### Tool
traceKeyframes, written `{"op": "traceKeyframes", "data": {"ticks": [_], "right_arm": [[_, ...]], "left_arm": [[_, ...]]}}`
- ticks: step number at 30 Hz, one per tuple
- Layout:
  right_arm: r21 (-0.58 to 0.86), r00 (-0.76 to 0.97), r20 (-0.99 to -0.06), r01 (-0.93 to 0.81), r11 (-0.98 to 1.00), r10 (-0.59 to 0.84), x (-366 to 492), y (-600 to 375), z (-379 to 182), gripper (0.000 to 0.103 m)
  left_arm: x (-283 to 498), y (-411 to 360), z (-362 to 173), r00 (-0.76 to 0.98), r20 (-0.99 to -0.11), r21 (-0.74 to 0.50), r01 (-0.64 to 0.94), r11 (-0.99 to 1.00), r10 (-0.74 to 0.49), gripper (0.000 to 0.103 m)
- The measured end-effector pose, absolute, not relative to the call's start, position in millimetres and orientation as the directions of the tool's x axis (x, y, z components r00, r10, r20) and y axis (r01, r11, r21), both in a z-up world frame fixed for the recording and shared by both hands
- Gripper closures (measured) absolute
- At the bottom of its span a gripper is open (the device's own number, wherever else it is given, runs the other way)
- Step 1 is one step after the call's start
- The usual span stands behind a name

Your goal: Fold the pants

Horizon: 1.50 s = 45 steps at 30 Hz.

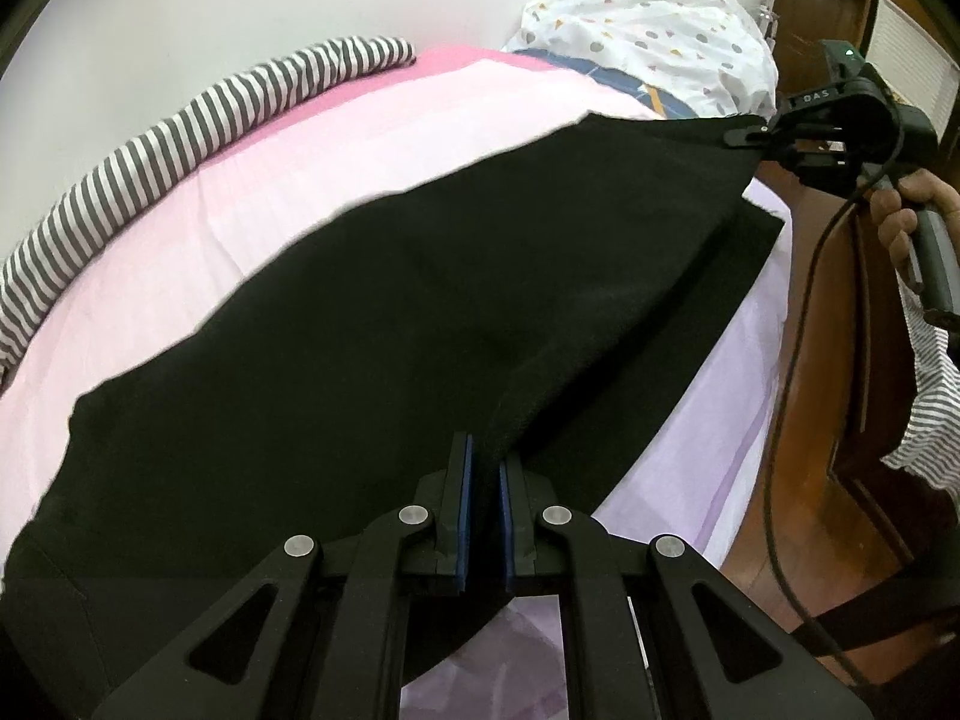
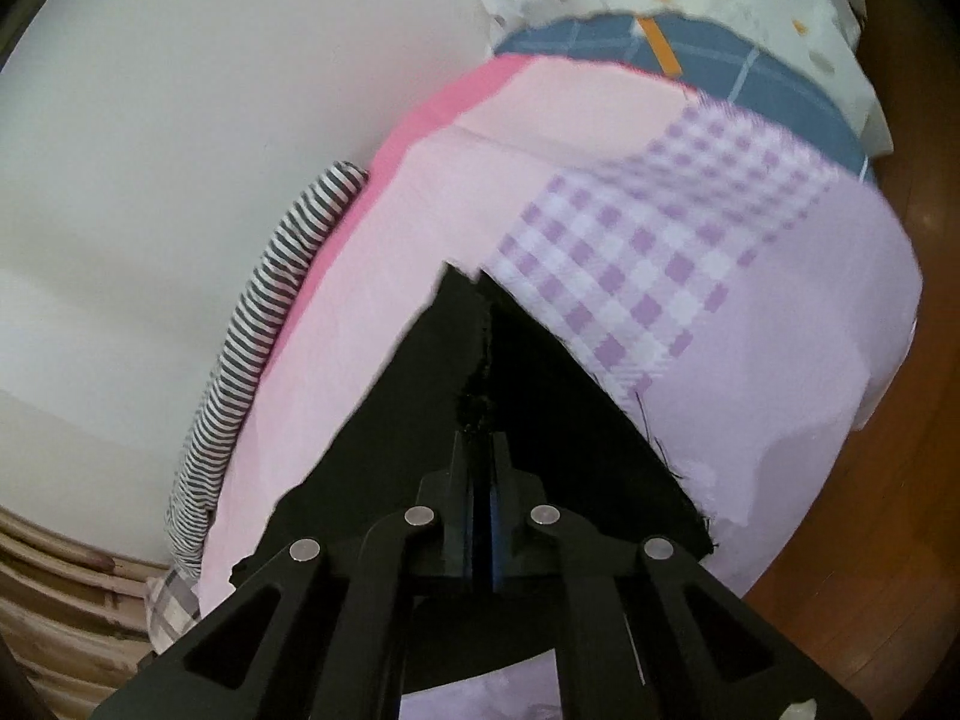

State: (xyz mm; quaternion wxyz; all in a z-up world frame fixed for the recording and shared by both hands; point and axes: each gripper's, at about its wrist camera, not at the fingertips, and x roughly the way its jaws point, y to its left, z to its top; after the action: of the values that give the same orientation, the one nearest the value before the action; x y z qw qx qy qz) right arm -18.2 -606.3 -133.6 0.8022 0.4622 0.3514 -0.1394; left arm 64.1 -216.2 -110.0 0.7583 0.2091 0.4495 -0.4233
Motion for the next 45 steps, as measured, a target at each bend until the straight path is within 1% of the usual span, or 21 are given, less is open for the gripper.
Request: {"op": "traceKeyframes", "data": {"ticks": [4, 7, 12, 20, 22, 24, 26, 27, 28, 31, 33, 35, 37, 39, 41, 45], "right_arm": [[0.597, 0.706, -0.706, 0.556, 0.577, 0.050, -32, -597, -120, 0.099], [0.570, 0.674, -0.737, 0.593, 0.569, 0.036, -43, -595, -131, 0.099], [0.570, 0.647, -0.762, 0.636, 0.520, 0.044, -58, -598, -159, 0.099], [0.516, 0.601, -0.799, 0.668, 0.536, 0.019, -56, -599, -172, 0.099], [0.491, 0.582, -0.813, 0.684, 0.539, 0.001, -58, -600, -174, 0.098], [0.491, 0.581, -0.814, 0.693, 0.527, -0.006, -63, -605, -174, 0.096], [0.477, 0.568, -0.823, 0.717, 0.508, -0.029, -70, -610, -173, 0.091], [0.465, 0.558, -0.829, 0.727, 0.505, -0.039, -73, -613, -172, 0.089], [0.458, 0.552, -0.832, 0.734, 0.502, -0.048, -76, -615, -171, 0.088], [0.436, 0.540, -0.838, 0.748, 0.499, -0.077, -81, -620, -160, 0.088], [0.420, 0.545, -0.833, 0.738, 0.528, -0.098, -75, -618, -146, 0.087], [0.404, 0.558, -0.823, 0.704, 0.584, -0.103, -60, -611, -128, 0.082], [0.396, 0.577, -0.812, 0.655, 0.644, -0.087, -38, -597, -113, 0.080], [0.412, 0.605, -0.796, 0.566, 0.714, -0.021, -7, -574, -101, 0.077], [0.422, 0.615, -0.786, 0.463, 0.779, 0.060, 29, -544, -93, 0.071], [0.438, 0.588, -0.771, 0.208, 0.874, 0.246, 107, -463, -87, 0.071]], "left_arm": [[61, -213, -103, 0.227, -0.853, -0.065, 0.848, 0.526, -0.471, 0.095], [56, -213, -106, 0.201, -0.862, -0.062, 0.870, 0.489, -0.466, 0.095], [49, -218, -116, 0.178, -0.876, -0.056, 0.885, 0.462, -0.448, 0.095], [46, -224, -129, 0.150, -0.894, -0.060, 0.893, 0.446, -0.423, 0.095], [45, -223, -129, 0.149, -0.893, -0.065, 0.891, 0.449, -0.424, 0.094], [46, -222, -128, 0.145, -0.893, -0.069, 0.891, 0.449, -0.426, 0.092], [47, -220, -128, 0.130, -0.896, -0.085, 0.889, 0.451, -0.425, 0.085], [47, -217, -128, 0.114, -0.896, -0.103, 0.888, 0.449, -0.430, 0.084], [48, -216, -127, 0.103, -0.896, -0.113, 0.887, 0.447, -0.432, 0.079], [51, -207, -122, 0.067, -0.890, -0.164, 0.876, 0.454, -0.451, 0.064], [58, -196, -114, 0.078, -0.874, -0.187, 0.856, 0.481, -0.479, 0.062], [71, -178, -102, 0.099, -0.845, -0.228, 0.821, 0.523, -0.525, 0.062], [86, -159, -93, 0.142, -0.823, -0.254, 0.775, 0.579, -0.550, 0.061], [110, -131, -86, 0.221, -0.805, -0.266, 0.694, 0.669, -0.550, 0.060], [128, -108, -85, 0.284, -0.807, -0.255, 0.623, 0.740, -0.517, 0.060], [158, -54, -84, 0.412, -0.821, -0.179, 0.469, 0.865, -0.394, 0.060]]}}
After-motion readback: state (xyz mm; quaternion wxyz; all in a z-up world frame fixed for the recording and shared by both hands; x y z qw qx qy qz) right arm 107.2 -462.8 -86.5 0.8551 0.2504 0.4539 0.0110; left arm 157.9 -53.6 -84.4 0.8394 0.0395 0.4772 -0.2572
